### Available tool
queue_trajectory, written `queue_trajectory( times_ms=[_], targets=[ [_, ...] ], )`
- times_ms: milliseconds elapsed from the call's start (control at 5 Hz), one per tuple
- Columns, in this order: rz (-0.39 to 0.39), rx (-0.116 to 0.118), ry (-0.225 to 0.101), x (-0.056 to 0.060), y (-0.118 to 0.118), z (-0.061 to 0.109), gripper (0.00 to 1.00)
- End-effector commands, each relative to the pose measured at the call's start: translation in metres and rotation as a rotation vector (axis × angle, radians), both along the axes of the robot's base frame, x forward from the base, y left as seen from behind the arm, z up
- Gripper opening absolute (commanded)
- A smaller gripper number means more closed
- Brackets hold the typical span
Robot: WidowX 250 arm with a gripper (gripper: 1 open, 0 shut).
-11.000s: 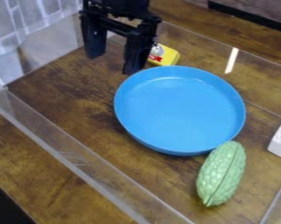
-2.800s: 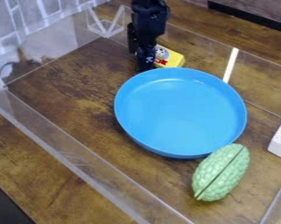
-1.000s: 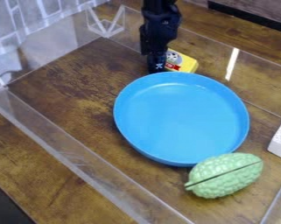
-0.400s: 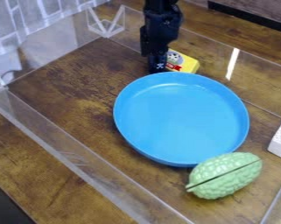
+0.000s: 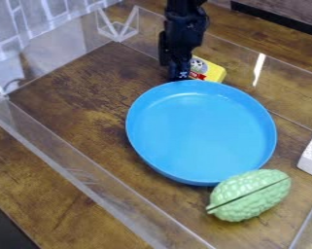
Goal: Remove the yellow block from inside the blue tray and put it on the table
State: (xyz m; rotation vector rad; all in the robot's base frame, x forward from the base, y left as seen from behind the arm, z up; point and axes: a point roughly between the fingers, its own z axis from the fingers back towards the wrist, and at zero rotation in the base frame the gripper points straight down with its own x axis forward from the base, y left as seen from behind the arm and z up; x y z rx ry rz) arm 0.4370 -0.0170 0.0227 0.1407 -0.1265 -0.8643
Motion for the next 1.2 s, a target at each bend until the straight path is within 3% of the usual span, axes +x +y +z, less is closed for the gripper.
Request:
queue_trajectory(
  times_ms=[0, 400, 800, 1000],
  targets=[
    [-0.085, -0.005, -0.021, -0.002, -0.014, 0.014, 0.00],
    [-0.167, 0.011, -0.027, 0.014, -0.004, 0.031, 0.00],
    [-0.105, 0.028, -0.022, 0.016, 0.037, 0.025, 0.00],
    [-0.062, 0.020, -0.016, 0.007, 0.037, 0.037, 0.00]
  ],
)
